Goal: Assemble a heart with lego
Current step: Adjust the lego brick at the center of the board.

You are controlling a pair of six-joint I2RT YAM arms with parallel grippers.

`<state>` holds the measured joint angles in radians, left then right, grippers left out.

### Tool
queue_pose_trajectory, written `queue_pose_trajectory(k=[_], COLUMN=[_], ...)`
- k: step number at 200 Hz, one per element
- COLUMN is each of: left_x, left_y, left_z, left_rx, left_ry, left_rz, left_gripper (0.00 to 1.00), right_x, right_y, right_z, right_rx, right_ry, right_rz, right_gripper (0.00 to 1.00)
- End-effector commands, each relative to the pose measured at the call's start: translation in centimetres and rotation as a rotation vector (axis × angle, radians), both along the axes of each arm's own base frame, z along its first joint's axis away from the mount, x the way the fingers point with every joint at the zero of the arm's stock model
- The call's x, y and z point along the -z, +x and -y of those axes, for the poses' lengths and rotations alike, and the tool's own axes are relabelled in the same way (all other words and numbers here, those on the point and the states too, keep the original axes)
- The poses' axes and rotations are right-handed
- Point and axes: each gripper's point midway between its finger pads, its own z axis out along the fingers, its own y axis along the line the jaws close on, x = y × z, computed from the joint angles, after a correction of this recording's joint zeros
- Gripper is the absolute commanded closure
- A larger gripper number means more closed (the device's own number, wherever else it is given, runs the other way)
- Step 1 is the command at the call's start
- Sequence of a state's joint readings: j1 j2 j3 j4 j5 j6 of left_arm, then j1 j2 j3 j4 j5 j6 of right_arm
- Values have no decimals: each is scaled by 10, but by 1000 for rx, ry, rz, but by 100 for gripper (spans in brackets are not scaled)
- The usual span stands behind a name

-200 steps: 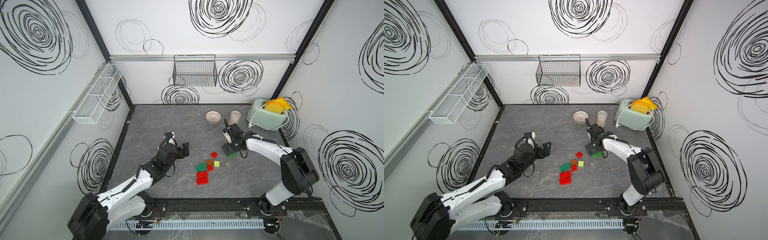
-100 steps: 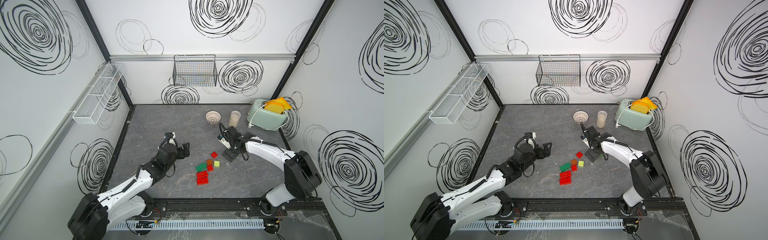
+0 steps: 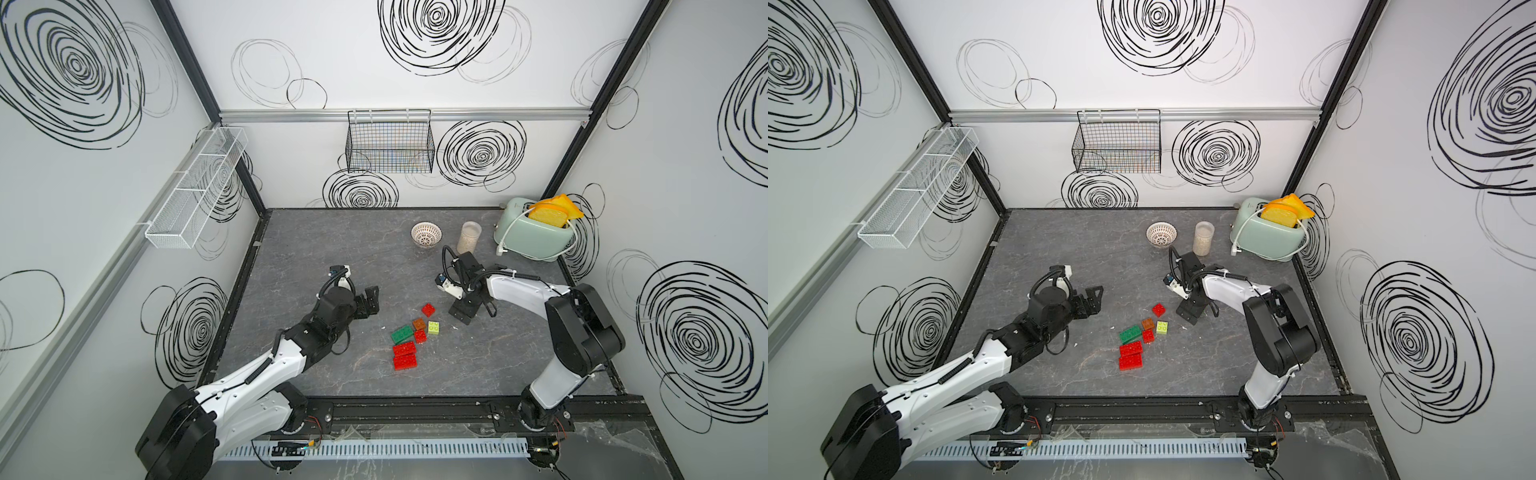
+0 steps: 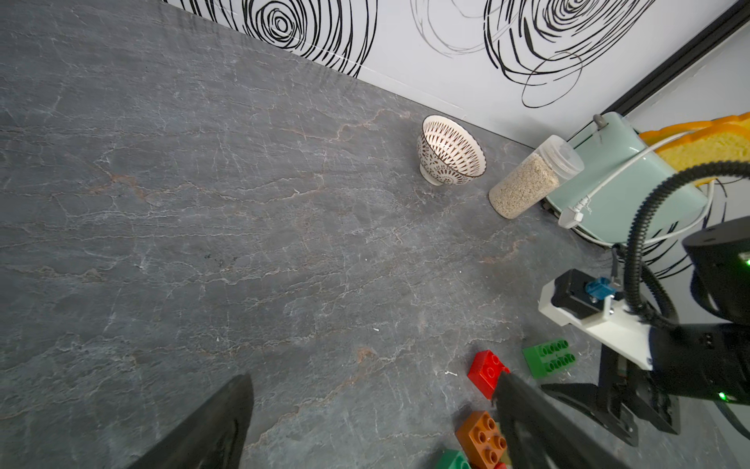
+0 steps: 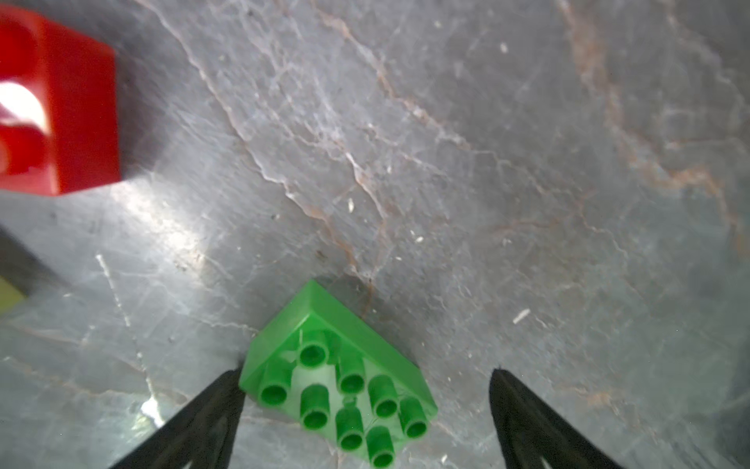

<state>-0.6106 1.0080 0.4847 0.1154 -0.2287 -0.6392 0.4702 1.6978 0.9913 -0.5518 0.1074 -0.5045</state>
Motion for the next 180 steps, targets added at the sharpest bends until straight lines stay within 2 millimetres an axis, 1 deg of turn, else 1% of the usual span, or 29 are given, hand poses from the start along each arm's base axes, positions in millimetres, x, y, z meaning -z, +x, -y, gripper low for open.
queue_pose_trajectory(k=[1, 21, 39, 60, 79, 99, 128, 149, 163, 180], left_x=[-13, -11, -9, -8, -8, -8, -8, -9, -9, -9], left_y=[4, 4, 4, 5, 5, 5, 5, 4, 3, 3], left_z=[-4, -5, -5, -4, -2, -1, -2, -4, -3, -3], left_rx=[-32, -34, -35, -34, -30, -25, -27, -32, -29, -26], left_ry=[-18, -20, -18, -22, -25, -25, -24, -21, -22, -22], left_rz=[36, 35, 33, 31, 31, 28, 28, 28, 29, 27], left_gripper=[3, 3, 3, 3, 3, 3, 3, 3, 3, 3], right_x=[-2, -4, -3, -3, -2, -5, -3, 0, 3, 2], right_y=[7, 5, -1, -12, -19, -20, -16, -16, -18, -19], right_z=[-10, -17, -19, -24, -22, -21, -10, -8, -6, -10], right_rx=[-53, -55, -59, -63, -45, -24, 4, 21, 36, 57], right_ry=[36, 55, 35, 39, 53, 63, 44, 47, 39, 54], right_rz=[7, 3, 3, -5, -4, -2, 13, -8, -28, -45], right_gripper=[14, 23, 35, 40, 42, 48, 46, 47, 47, 46])
